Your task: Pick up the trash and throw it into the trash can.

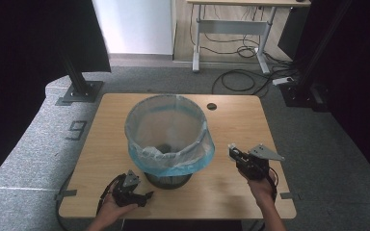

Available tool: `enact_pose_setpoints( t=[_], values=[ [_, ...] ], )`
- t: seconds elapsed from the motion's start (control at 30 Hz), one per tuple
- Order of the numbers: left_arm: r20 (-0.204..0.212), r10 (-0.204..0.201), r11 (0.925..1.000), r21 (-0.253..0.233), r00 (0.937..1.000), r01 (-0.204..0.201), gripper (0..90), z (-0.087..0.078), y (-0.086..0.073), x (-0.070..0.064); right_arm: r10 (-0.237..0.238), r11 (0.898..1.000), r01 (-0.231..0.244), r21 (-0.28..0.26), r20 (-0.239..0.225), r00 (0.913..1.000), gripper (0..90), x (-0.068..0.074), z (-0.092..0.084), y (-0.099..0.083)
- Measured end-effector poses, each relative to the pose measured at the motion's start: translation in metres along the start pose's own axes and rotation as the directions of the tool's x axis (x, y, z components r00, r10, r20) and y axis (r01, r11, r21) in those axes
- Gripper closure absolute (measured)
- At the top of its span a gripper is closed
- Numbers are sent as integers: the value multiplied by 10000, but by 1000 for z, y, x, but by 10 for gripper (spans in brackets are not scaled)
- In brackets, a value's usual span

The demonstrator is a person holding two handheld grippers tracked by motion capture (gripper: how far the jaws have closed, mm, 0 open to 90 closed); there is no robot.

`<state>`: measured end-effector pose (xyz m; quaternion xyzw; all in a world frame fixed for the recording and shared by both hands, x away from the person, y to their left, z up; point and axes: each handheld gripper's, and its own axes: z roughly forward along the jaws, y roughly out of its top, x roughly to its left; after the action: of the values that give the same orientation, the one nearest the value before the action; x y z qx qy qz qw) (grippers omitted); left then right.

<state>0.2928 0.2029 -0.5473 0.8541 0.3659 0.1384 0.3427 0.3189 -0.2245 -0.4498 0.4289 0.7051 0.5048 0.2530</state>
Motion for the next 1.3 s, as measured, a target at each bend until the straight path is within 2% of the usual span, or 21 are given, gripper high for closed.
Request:
enact_pose_setpoints(
  t=[1.07, 1.3],
  values=[
    [2, 30, 10000, 27, 10000, -30, 144, 0, 0, 0, -34, 9941, 12, -1089, -196, 9998, 822, 4, -23, 32],
    [-4, -7, 10000, -1, 10000, 7, 145, 0, 0, 0, -42, 9930, 10, -1179, -275, 9996, 822, 6, -25, 37]
  ],
)
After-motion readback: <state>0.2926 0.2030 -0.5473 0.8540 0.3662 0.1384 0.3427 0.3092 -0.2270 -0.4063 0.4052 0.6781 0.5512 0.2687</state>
